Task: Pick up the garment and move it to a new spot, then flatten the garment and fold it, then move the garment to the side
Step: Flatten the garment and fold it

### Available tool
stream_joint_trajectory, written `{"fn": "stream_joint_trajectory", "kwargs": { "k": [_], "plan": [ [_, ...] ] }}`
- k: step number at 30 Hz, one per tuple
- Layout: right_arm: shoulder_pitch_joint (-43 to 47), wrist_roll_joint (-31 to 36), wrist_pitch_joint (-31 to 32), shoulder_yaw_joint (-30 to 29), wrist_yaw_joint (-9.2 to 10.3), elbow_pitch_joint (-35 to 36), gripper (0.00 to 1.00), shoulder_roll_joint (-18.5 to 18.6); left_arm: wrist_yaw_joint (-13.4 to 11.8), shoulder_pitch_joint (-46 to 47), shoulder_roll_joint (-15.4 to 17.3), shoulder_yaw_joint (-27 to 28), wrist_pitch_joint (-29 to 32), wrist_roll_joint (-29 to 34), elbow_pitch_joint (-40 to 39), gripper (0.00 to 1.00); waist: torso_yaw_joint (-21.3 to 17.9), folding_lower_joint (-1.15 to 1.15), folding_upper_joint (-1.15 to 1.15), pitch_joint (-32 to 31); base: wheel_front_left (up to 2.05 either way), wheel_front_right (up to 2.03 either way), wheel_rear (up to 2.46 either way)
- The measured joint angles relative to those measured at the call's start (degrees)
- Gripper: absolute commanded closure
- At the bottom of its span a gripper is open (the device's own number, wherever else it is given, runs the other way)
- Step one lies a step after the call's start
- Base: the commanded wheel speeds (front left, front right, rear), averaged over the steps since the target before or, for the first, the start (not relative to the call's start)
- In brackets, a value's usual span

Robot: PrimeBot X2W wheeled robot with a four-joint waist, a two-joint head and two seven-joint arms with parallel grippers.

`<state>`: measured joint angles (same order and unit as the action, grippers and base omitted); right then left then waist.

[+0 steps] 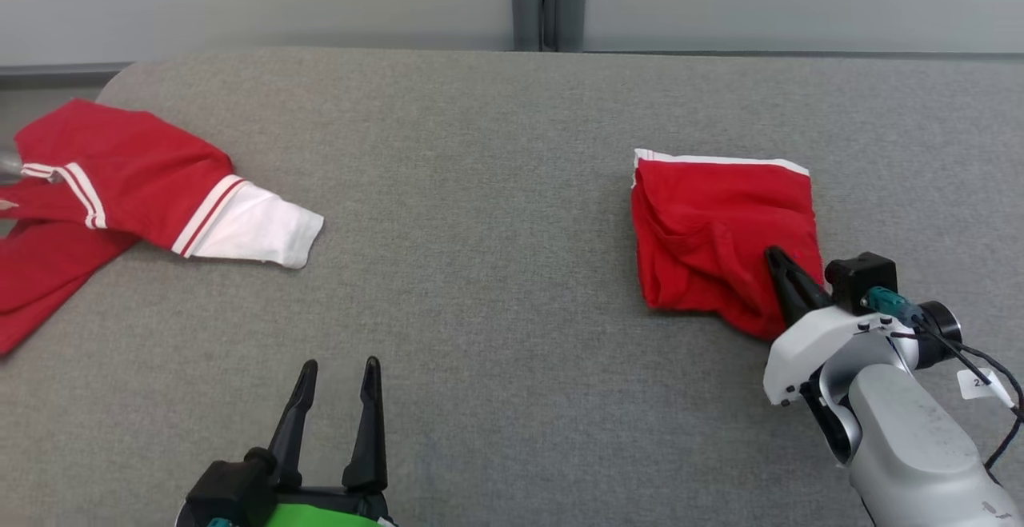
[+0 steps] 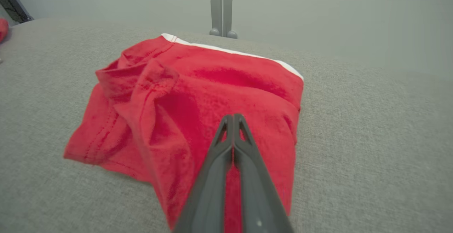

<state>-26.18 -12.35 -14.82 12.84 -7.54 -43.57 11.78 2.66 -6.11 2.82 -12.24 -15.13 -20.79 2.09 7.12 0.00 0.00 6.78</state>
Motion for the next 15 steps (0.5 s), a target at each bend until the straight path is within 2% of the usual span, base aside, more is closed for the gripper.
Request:
{"fn": "stream_joint_trajectory", "kwargs": {
  "k": [4,8,15],
  "plan": [
    [-1.7,0.1,-0.2,1.4,0.01,-2.7,1.00,-1.6,-0.1,0.1,0.0,-0.1,0.0,0.2,0.2,0.00,2.0,0.00,0.00,1.4,0.00,0.00,0.00],
    [-1.8,-0.2,-0.2,6.9,0.01,-2.3,1.00,-2.9,-0.4,0.6,0.0,-0.1,0.0,0.2,0.0,0.00,3.2,0.00,0.00,1.9,0.00,0.00,0.00],
    [2.3,-3.6,-0.2,15.4,0.01,0.9,1.00,-2.0,-0.7,0.0,0.0,0.7,0.0,0.0,-0.3,0.00,2.2,0.00,0.00,0.9,0.00,0.00,0.00]
  ]
}}
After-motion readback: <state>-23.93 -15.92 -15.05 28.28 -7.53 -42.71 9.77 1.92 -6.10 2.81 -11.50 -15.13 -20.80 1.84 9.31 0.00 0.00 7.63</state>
